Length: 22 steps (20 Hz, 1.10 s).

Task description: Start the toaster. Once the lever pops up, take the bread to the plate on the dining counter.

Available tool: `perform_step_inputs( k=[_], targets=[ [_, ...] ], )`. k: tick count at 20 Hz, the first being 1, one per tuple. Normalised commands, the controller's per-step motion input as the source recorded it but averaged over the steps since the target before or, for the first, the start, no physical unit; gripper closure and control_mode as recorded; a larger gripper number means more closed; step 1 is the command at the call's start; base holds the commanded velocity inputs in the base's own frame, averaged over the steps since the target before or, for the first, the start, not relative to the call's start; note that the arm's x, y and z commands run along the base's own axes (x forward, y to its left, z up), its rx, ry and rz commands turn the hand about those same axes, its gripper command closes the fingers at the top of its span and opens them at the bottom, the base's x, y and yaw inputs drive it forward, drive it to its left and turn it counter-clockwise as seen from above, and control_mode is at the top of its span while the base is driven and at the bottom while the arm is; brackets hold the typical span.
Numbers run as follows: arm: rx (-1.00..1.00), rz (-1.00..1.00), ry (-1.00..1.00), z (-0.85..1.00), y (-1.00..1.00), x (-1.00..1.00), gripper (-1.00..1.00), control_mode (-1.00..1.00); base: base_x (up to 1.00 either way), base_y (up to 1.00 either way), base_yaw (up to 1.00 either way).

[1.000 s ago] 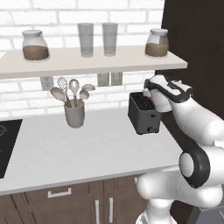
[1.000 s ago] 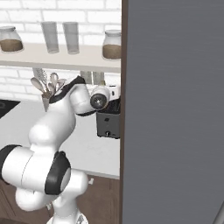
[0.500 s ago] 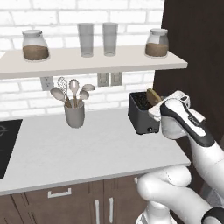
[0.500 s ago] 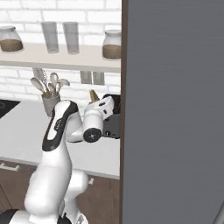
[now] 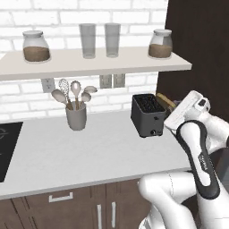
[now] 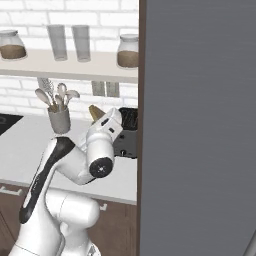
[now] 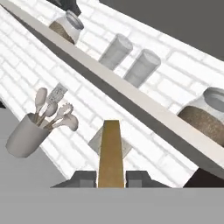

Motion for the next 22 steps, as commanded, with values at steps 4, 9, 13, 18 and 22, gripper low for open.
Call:
perform_step_inputs(
  k=[4,9,13,18,22],
  targets=[
    [-0.2,0.15,0.07,0.36,-0.03,-1.0,1.0,-1.0,0.0,0.0,0.0],
    [-0.24,0.11,0.1,-0.03,0.18,-0.99,1.0,-1.0,0.0,0.0,0.0],
    [-0.43,0.0,0.01,-0.41,0.94,-0.66,1.0,-1.0,0.0,0.0,0.0],
    [-0.45,0.0,0.1,-0.51,0.99,-0.14,1.0,-1.0,0.0,0.0,0.0],
    [-0.3,0.0,0.1,-0.52,0.45,-0.01,1.0,-1.0,0.0,0.0,0.0]
  ],
)
